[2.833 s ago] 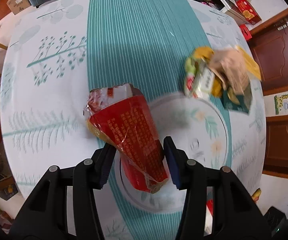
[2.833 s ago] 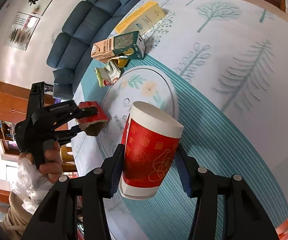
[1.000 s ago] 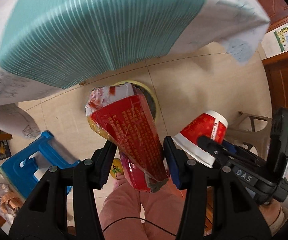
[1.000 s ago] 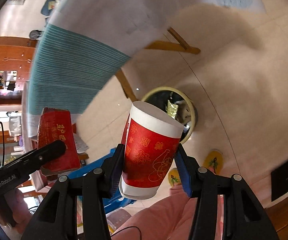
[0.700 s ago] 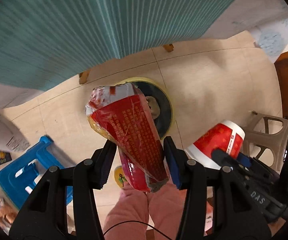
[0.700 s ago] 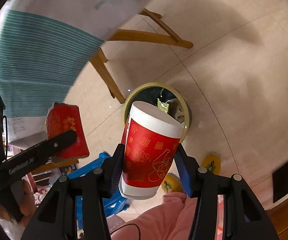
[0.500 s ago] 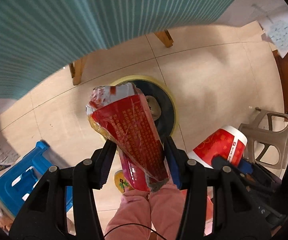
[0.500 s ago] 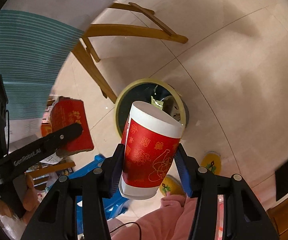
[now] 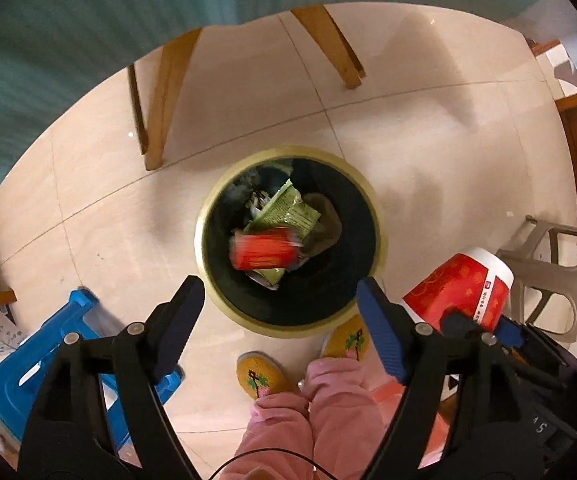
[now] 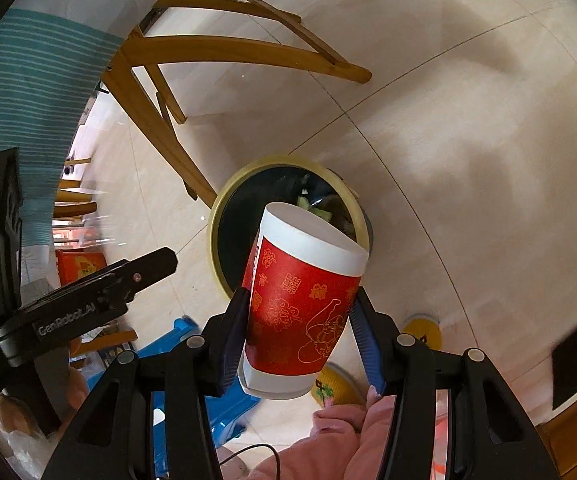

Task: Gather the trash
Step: 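Open both tools to drop the cup and wrapper into the bin, then move both tools back over the table toward the remaining packages, then grasp the green snack bag with the left tool while the right tool grasps the milk carton, then lift the snack bag and milk carton and carry both over the bin, then open both tools to drop the bag and carton into the bin, then move both tools back over the table toward the yellow bag and box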

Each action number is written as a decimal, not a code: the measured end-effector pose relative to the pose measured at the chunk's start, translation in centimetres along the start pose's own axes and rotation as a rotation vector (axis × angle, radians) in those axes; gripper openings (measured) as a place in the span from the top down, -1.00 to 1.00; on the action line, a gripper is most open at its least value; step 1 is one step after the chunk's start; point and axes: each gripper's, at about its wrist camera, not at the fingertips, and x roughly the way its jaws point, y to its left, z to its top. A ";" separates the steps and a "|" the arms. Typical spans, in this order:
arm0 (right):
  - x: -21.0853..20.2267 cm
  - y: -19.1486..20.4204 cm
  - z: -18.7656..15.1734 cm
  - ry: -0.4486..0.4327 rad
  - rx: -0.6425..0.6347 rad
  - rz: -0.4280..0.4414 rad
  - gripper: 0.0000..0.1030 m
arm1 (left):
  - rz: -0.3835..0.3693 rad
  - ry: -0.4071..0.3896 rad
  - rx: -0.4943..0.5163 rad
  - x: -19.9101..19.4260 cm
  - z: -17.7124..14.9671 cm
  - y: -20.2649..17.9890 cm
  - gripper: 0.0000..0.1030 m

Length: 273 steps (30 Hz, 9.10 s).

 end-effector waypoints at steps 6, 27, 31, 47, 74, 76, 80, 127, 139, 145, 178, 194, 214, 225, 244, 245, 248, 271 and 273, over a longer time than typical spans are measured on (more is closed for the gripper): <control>1.7 2.0 0.9 0.012 -0.045 -0.003 0.04 | 0.030 -0.064 -0.058 -1.4 -1.2 2.4 -0.48; 4.3 8.9 3.5 -0.011 -0.161 0.002 -0.65 | 0.084 -0.160 -0.235 -4.4 -3.4 8.8 -0.48; 2.5 9.1 3.1 -0.043 -0.166 0.009 -0.66 | 0.081 -0.173 -0.227 -5.5 -3.3 8.4 -0.48; -7.3 9.0 1.2 -0.143 -0.162 -0.003 -0.70 | 0.100 -0.204 -0.167 -11.1 -6.3 5.1 -0.48; -39.6 19.6 -2.2 -0.312 -0.488 0.117 -0.70 | 0.123 -0.553 -0.184 -46.5 -8.3 2.4 -0.48; -41.0 20.5 -1.8 -0.328 -0.521 0.118 -0.70 | 0.124 -0.586 -0.200 -48.4 -7.8 2.6 -0.48; -43.1 22.1 -0.3 -0.355 -0.559 0.118 -0.70 | 0.133 -0.620 -0.199 -51.4 -6.9 3.0 -0.48; -18.4 49.4 50.5 -0.315 -0.652 -0.244 -0.34 | -0.196 -0.274 -0.096 -31.9 51.7 21.1 0.05; -18.9 47.4 47.8 -0.302 -0.581 -0.130 0.23 | -0.239 -0.272 -0.128 -30.5 50.7 20.0 0.87; -21.3 44.8 43.7 -0.312 -0.489 -0.052 0.24 | -0.216 -0.318 -0.113 -33.6 46.4 19.9 0.88; -43.1 23.2 9.1 -0.464 -0.495 0.180 0.24 | -0.131 -0.500 -0.128 -47.6 6.1 4.4 0.87; -42.6 14.8 -1.9 -0.348 -0.459 0.248 0.24 | -0.005 -0.383 -0.090 -44.5 -6.2 -1.8 0.87; -23.1 8.5 -3.7 -0.141 -0.261 0.074 0.24 | -0.003 -0.157 -0.033 -24.6 -5.7 -1.3 0.87; -8.2 6.7 -2.3 -0.070 -0.229 0.029 0.24 | 0.012 -0.071 -0.032 -8.0 -2.2 0.2 0.87; 5.6 4.5 2.5 0.042 -0.232 0.030 0.20 | 0.041 -0.005 0.021 4.7 0.7 0.5 0.33; 5.7 4.5 2.7 0.038 -0.231 0.021 0.16 | 0.053 -0.017 0.015 4.6 0.8 0.8 0.28; 5.9 4.2 3.4 0.024 -0.215 0.015 -0.02 | 0.061 -0.038 -0.008 4.2 0.7 1.5 0.10; -9.8 7.8 -4.1 -0.092 -0.162 0.036 -0.47 | -0.020 -0.182 -0.041 -16.0 -7.9 3.1 -0.25; -12.6 8.9 -5.4 -0.108 -0.164 0.040 -0.47 | -0.038 -0.192 -0.028 -19.0 -9.0 3.2 -0.45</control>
